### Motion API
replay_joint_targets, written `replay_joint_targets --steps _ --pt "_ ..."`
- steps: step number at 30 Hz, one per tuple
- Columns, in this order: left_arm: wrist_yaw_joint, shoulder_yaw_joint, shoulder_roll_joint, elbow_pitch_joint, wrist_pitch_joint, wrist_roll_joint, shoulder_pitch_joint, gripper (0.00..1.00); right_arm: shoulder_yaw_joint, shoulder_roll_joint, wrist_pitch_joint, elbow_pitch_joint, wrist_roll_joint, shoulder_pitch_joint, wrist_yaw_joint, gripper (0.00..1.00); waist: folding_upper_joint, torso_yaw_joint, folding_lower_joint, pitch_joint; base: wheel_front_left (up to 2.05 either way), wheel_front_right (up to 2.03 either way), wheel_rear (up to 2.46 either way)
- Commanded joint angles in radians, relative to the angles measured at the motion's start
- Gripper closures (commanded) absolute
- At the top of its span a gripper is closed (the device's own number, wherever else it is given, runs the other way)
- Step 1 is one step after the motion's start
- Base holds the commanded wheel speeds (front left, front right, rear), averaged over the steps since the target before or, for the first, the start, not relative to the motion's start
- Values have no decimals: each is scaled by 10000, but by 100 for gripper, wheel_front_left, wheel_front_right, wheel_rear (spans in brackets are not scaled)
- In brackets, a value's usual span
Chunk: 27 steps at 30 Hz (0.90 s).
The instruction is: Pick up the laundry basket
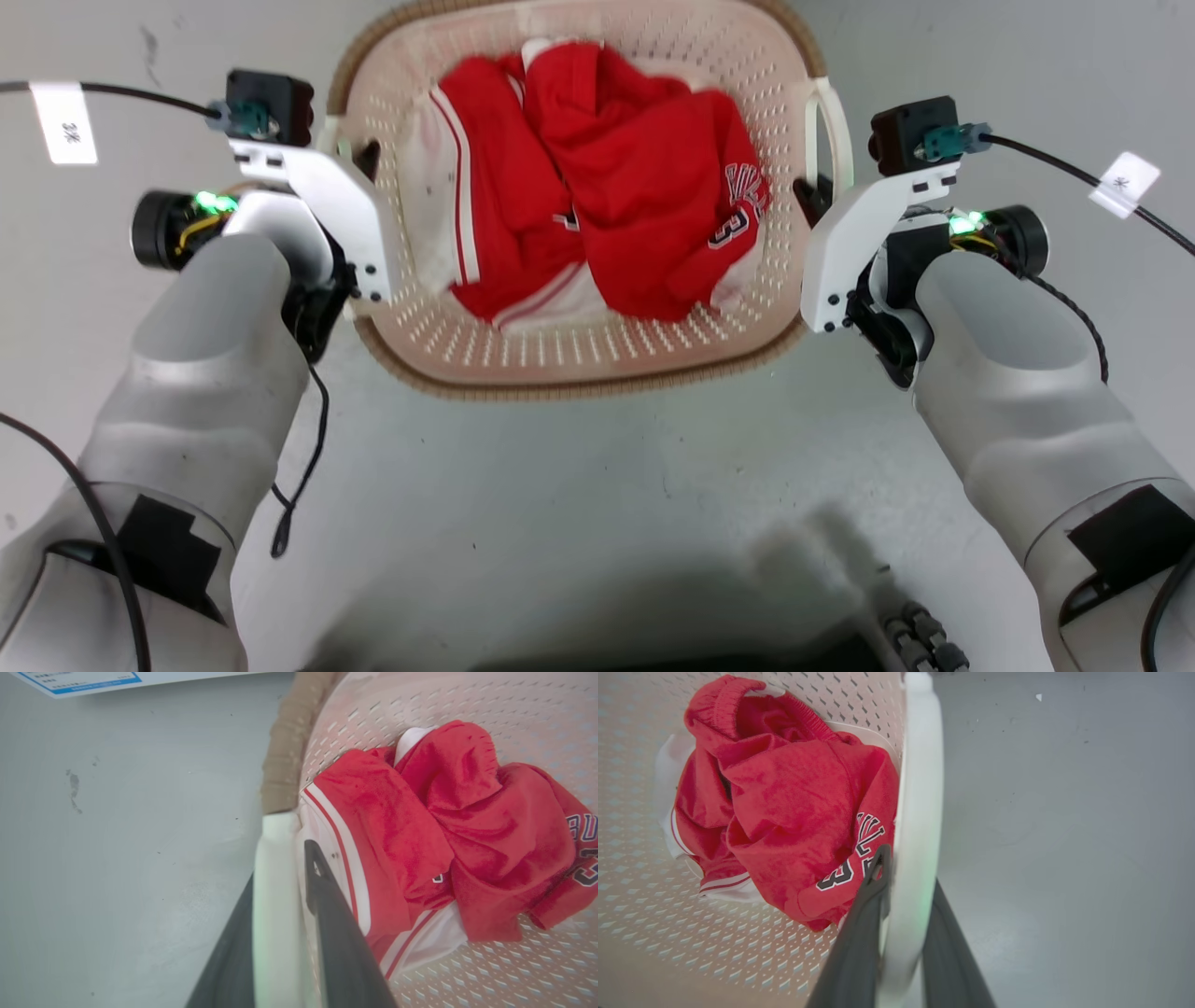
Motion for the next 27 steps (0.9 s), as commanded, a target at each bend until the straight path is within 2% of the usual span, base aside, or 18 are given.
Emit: replay_joint_targets --steps 1,16,27 --pt "1 -160 -56 24 142 -93 186 100 169 -8 294 -48 130 77 28 100 0 64 -1 -385 0 0 0" --pt "-21 -851 -112 27 1160 -1380 1066 100 1067 17 3261 -274 1399 915 30 100 0 202 -1 -2687 0 0 0" --pt "-23 -1358 -308 41 2205 -2331 2004 100 1477 26 4857 -128 2198 1834 31 100 0 359 -1 -4725 0 0 0"
